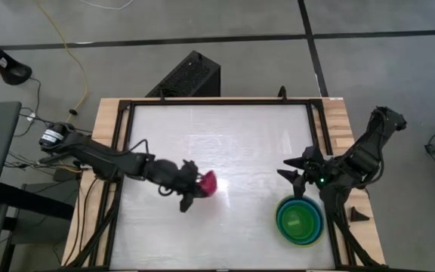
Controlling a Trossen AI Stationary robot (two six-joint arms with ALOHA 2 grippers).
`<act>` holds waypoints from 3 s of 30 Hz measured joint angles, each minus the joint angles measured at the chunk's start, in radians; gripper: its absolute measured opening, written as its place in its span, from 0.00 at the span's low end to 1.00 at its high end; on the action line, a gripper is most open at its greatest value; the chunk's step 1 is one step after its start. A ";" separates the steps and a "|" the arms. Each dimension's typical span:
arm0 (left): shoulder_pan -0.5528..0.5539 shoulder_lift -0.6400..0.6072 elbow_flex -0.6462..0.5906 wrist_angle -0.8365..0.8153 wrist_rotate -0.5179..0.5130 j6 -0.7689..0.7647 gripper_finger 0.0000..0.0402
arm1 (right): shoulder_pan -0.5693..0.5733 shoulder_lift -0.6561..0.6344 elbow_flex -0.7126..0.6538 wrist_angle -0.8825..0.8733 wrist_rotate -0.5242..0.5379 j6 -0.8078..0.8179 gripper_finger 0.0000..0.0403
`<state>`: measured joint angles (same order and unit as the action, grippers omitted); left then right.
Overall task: Nest bowls inside each other
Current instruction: Stack the red bowl on the green bowl
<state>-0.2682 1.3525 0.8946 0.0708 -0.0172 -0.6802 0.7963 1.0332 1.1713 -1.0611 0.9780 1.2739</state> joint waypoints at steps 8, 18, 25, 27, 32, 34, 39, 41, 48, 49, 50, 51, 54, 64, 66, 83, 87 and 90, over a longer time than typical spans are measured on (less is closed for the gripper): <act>0.045 0.245 0.199 0.116 0.232 0.112 0.00 | 0.019 -0.020 0.000 0.023 0.019 0.001 0.66; 0.063 0.582 0.657 -0.116 0.644 0.333 0.00 | 0.133 -0.024 0.000 0.261 -0.224 -0.176 0.66; 0.096 0.648 0.852 -0.185 0.845 0.414 0.00 | 0.130 -0.008 -0.008 0.323 -0.364 -0.205 0.66; 0.104 0.648 0.874 -0.159 0.876 0.408 0.00 | 0.124 -0.005 -0.025 0.345 -0.394 -0.218 0.66; 0.120 0.648 0.910 -0.090 0.922 0.341 0.00 | 0.106 0.012 -0.039 0.403 -0.426 -0.299 0.66; 0.122 0.648 0.912 -0.065 0.922 0.338 0.00 | 0.089 0.014 -0.039 0.439 -0.444 -0.343 0.66; 0.125 0.649 0.911 -0.023 0.963 0.293 0.00 | 0.037 0.018 -0.039 0.522 -0.523 -0.452 0.66; 0.125 0.649 0.911 0.004 0.990 0.272 0.00 | 0.019 0.019 -0.039 0.551 -0.561 -0.485 0.66; 0.126 0.649 0.911 0.077 1.049 0.225 0.00 | -0.040 0.021 -0.039 0.608 -0.678 -0.564 0.66; 0.126 0.649 0.911 0.087 1.052 0.225 0.00 | -0.049 0.021 -0.039 0.622 -0.692 -0.573 0.66; 0.126 0.653 0.911 0.102 1.053 0.223 0.00 | -0.056 0.022 -0.039 0.634 -0.707 -0.583 0.66; 0.128 0.658 0.911 0.133 1.058 0.211 0.00 | -0.066 0.025 -0.039 0.651 -0.722 -0.595 0.66; 0.129 0.669 0.910 0.192 1.068 0.157 0.00 | -0.091 0.041 -0.039 0.693 -0.774 -0.615 0.66; 0.142 0.713 0.910 0.351 1.119 0.025 0.00 | -0.133 0.145 -0.039 0.844 -1.044 -0.624 0.47; 0.144 0.714 0.910 0.356 1.133 0.025 0.00 | -0.133 0.156 -0.039 0.851 -1.068 -0.645 0.35; 0.224 0.708 0.910 0.430 0.853 -0.025 0.37 | -0.126 0.161 -0.043 0.745 -1.033 -0.619 0.09; 0.267 0.708 0.910 0.486 0.887 -0.072 0.43 | -0.109 0.158 -0.040 0.648 -0.960 -0.573 0.09; 0.301 0.706 0.910 0.521 0.944 -0.127 0.44 | -0.079 0.159 -0.040 0.548 -0.907 -0.508 0.09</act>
<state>0.0324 2.0586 1.8050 0.5917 0.9265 -0.8071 0.7169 1.1919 1.1316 -0.5127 0.0708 0.7656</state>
